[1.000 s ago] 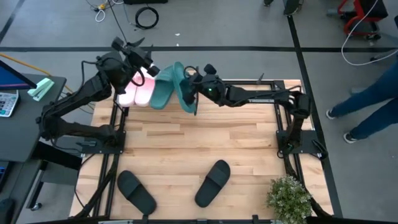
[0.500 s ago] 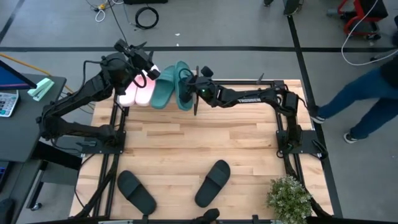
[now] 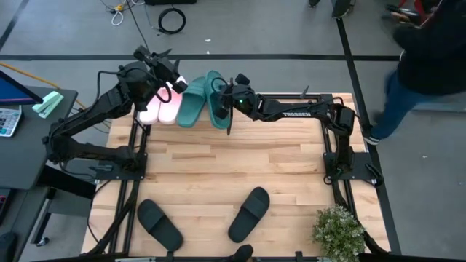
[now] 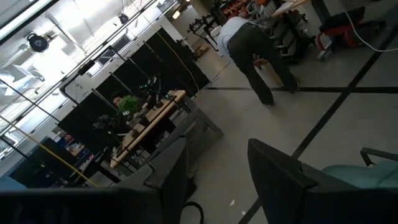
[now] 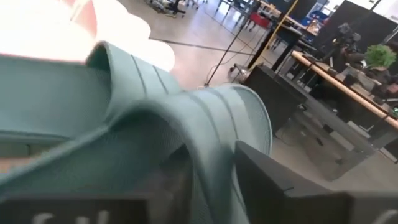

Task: Pick and place slides into the shelf
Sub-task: Put the green slide on the shelf

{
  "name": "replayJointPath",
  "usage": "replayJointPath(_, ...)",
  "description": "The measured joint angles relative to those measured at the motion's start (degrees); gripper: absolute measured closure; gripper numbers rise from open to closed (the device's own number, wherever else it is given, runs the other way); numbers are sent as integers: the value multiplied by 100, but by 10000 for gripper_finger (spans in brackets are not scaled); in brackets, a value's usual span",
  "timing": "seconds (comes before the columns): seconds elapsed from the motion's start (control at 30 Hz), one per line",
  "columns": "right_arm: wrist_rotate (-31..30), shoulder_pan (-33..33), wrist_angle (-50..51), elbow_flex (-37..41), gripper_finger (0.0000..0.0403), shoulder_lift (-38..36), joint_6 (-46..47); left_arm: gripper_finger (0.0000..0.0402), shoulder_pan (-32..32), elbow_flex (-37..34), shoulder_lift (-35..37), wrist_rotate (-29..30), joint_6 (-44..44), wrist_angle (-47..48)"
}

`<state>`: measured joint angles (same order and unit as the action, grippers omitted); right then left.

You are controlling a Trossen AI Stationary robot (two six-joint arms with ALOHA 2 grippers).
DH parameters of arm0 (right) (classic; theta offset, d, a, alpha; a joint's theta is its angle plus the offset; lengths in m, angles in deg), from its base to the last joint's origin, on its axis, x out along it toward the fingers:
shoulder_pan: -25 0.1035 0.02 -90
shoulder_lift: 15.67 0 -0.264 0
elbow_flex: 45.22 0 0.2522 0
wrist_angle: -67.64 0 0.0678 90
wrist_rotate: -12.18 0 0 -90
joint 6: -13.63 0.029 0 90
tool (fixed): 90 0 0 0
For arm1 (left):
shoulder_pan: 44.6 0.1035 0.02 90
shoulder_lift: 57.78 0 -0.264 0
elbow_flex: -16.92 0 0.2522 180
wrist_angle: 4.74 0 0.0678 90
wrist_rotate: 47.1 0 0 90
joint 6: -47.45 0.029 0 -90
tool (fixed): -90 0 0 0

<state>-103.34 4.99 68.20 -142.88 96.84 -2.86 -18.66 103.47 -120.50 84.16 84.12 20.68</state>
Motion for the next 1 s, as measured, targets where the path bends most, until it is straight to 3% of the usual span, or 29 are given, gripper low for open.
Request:
replayJointPath(0.13, 38, -44, -25, 0, 233, 99, -6, 231, 0, 0, 0, 0, -2, 13)
replayJointPath(0.3, 51, -55, -248, 0, 211, -3, -98, 232, 0, 0, 0, 1, -4, 150)
replayJointPath(0.7, 330, 196, 128, 0, 225, -590, 215, 233, 619, -2, -2, -47, -616, 749)
replayJointPath(1.0, 385, -153, -12, -2, 235, -142, 499, 248, 591, -2, -2, -888, -899, 739)
